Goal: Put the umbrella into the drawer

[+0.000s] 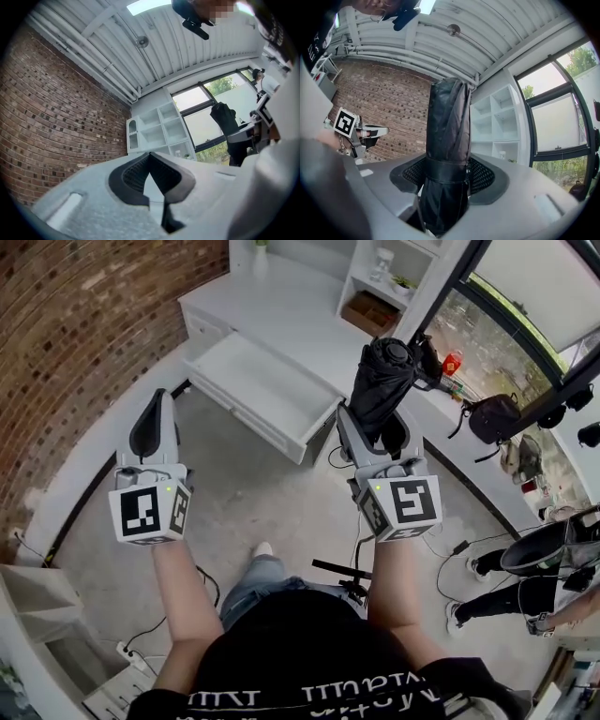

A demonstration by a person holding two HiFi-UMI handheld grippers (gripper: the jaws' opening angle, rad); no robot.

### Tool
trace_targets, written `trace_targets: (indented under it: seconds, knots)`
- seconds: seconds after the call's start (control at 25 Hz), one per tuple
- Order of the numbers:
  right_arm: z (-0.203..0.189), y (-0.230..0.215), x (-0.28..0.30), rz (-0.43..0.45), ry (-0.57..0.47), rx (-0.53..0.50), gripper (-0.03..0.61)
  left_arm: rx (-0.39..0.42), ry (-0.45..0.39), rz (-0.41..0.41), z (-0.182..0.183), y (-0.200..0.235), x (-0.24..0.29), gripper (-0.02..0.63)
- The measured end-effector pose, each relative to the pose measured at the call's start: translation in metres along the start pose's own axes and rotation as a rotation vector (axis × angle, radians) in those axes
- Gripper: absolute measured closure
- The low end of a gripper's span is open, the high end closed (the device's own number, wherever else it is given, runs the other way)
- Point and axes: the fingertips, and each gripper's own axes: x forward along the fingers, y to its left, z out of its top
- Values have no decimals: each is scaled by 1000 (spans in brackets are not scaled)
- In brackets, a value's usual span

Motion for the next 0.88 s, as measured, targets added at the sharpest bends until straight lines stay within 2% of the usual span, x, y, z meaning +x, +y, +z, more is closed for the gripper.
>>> trace_targets:
  seconds: [0.28,0.6,0.88]
  knots:
    - [-10,7,83,-26,31,-5,321,-20,14,-18,-29,54,65,612]
    - [-38,18,120,-4,86,-16,321,-43,46,-51,-61,64,87,612]
    - [-61,21,153,33,132,-38,321,-53,68,-36,-81,79,105,612]
